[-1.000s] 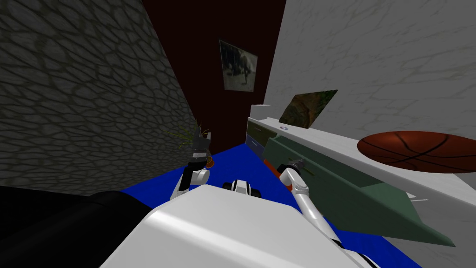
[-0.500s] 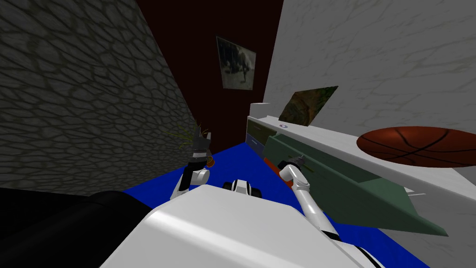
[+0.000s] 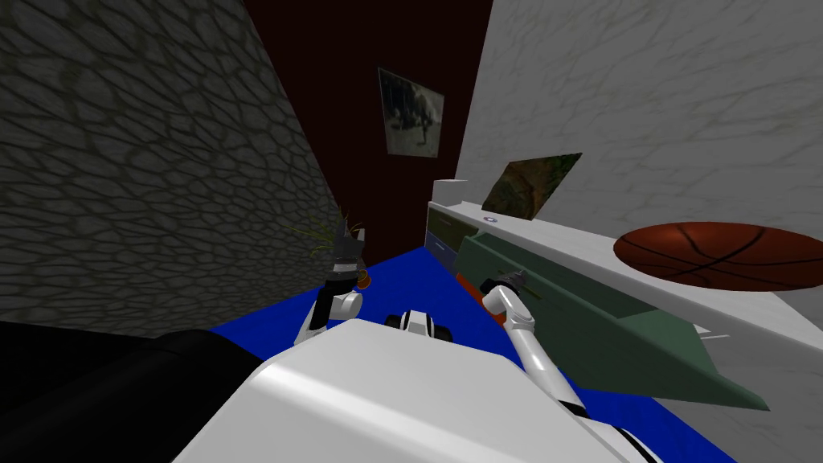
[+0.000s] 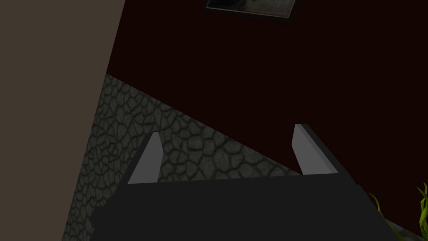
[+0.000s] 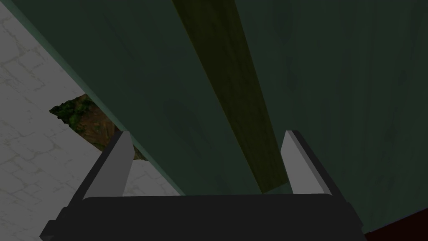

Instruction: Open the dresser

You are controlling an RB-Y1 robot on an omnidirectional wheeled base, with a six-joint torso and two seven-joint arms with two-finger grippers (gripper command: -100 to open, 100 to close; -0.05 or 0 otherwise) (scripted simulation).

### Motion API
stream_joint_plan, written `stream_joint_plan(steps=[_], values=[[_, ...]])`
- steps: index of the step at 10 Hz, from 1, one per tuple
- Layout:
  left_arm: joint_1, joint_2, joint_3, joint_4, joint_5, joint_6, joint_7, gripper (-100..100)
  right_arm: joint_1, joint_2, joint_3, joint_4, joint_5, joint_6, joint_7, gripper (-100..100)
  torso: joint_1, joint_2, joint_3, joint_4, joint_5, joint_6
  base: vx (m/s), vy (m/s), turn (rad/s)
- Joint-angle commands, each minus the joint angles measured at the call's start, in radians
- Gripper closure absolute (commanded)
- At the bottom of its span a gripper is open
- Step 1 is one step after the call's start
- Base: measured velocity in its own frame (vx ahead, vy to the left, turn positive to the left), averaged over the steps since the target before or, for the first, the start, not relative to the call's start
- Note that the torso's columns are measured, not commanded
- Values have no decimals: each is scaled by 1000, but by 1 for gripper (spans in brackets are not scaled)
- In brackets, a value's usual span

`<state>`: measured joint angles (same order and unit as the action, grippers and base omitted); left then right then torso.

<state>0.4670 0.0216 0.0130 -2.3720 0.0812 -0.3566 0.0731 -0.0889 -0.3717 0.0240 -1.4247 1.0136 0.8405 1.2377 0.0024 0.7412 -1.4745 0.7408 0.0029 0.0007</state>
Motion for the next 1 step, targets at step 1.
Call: stream_joint_plan(steps=[1], values=[[0,0,0,0,0,0,0,0,1,1,1,1,0,0,0,0,-1,-1,0,-1,-1,0,0,0,0]])
